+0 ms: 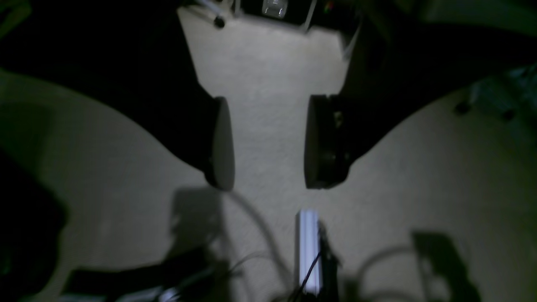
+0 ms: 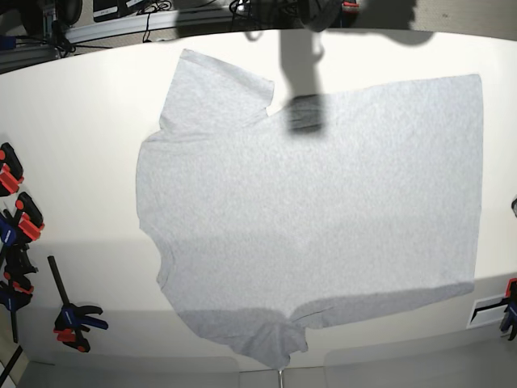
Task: Fold the T-shirt properly
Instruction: 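Lower both grippers onto the shirt's shoulder corners near the collar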
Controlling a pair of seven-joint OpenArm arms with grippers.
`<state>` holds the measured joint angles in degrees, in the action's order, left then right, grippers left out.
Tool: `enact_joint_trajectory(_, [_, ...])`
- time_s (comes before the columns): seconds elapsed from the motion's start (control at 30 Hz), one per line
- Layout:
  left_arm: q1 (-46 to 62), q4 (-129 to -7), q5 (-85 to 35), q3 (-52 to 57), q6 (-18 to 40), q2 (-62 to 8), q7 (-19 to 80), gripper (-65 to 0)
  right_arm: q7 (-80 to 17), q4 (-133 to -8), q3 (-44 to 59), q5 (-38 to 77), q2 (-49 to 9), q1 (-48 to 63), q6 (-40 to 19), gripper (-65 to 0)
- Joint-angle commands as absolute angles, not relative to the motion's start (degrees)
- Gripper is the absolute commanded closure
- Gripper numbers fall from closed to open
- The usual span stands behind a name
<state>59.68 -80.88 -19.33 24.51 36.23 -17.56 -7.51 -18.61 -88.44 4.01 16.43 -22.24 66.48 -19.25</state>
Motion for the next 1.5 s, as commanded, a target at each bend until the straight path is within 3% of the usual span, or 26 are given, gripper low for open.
enact_joint_trajectory(0.0, [62.39, -83.92, -20.43, 24.73, 36.88, -17.87, -8.58, -29.0, -18.02, -91.66, 5.30, 17.08, -22.72, 68.82, -20.08, -26.5])
enact_joint_trajectory(0.17, [67.26, -96.62, -21.47, 24.84, 35.38, -18.13, -7.33, -29.0, -18.02, -104.31, 10.31, 16.62, -22.68, 73.82, -23.49, -26.5])
enact_joint_trajectory(0.63, [65.36, -117.45, -21.08, 24.84, 35.31, -18.15, 18.33, -29.0, -19.16, -129.49, 20.32, 16.40, -22.85, 71.75, -37.63, -26.5])
enact_joint_trajectory(0.77, [62.00, -121.86, -20.69, 24.84, 30.24, -18.13, 22.59, -29.0, -21.10, -131.83, 20.21, 11.66, -22.90, 66.24, -40.00, -26.5])
enact_joint_trajectory(0.93, [53.43, -125.93, -17.34, 24.82, 29.56, -18.13, 21.04, -29.0, -23.88, -131.98, 18.87, 9.30, -27.66, 60.97, -40.00, -26.5])
enact_joint_trajectory(1.03, [49.08, -126.65, -17.39, 24.82, 29.61, -18.13, 21.39, -29.0, -24.53, -131.85, 15.35, 0.54, -30.98, 58.43, -40.00, -26.5])
enact_joint_trajectory(1.2, [45.98, -126.63, -17.34, 24.82, 29.56, -18.13, 25.96, -29.2, -25.50, -129.32, 5.61, -13.78, -34.22, 53.89, -31.99, -26.5])
enact_joint_trajectory(1.33, [45.54, -126.63, -17.41, 24.82, 29.56, -18.13, 33.30, -29.2, -28.51, -125.43, -3.62, -17.19, -34.09, 49.78, -28.10, -26.5])
enact_joint_trajectory(1.47, [45.54, -126.63, -17.39, 24.82, 29.54, -18.13, 34.48, -29.2, -28.93, -119.90, -11.64, -20.16, -34.11, 45.54, -23.77, -26.5])
